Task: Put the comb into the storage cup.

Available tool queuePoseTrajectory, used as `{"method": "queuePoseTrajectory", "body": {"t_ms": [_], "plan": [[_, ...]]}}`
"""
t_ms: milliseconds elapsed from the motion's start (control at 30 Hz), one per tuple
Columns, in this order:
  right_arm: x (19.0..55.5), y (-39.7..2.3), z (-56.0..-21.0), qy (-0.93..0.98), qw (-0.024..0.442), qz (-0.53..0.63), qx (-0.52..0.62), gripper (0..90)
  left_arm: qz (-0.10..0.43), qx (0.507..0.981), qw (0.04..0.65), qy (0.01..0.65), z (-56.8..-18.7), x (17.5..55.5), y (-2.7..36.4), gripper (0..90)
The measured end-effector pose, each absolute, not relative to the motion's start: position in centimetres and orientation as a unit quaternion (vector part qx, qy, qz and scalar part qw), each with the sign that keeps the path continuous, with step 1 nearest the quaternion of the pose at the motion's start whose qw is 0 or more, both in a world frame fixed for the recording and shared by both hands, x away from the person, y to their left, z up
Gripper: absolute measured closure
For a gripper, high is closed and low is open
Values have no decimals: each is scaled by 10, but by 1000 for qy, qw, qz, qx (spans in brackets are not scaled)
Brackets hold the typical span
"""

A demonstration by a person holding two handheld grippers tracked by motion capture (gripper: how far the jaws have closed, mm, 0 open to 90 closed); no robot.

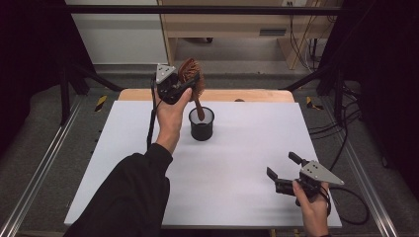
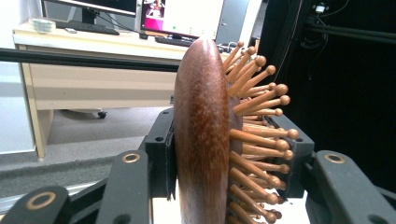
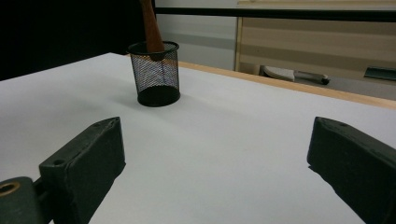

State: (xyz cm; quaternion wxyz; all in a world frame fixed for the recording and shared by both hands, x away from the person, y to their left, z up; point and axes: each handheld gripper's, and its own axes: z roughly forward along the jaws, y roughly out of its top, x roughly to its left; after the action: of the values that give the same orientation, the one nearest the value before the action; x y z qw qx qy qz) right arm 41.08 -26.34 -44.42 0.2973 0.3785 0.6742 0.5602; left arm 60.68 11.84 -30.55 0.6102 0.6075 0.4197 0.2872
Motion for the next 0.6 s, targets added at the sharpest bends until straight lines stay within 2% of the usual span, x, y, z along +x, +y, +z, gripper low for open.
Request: {"method": "queuePoseTrajectory", "body": {"t_ms": [600], "plan": [[411, -263, -444, 674, 295, 561, 380, 41, 288, 612, 607, 417, -309, 606, 113, 508]]}}
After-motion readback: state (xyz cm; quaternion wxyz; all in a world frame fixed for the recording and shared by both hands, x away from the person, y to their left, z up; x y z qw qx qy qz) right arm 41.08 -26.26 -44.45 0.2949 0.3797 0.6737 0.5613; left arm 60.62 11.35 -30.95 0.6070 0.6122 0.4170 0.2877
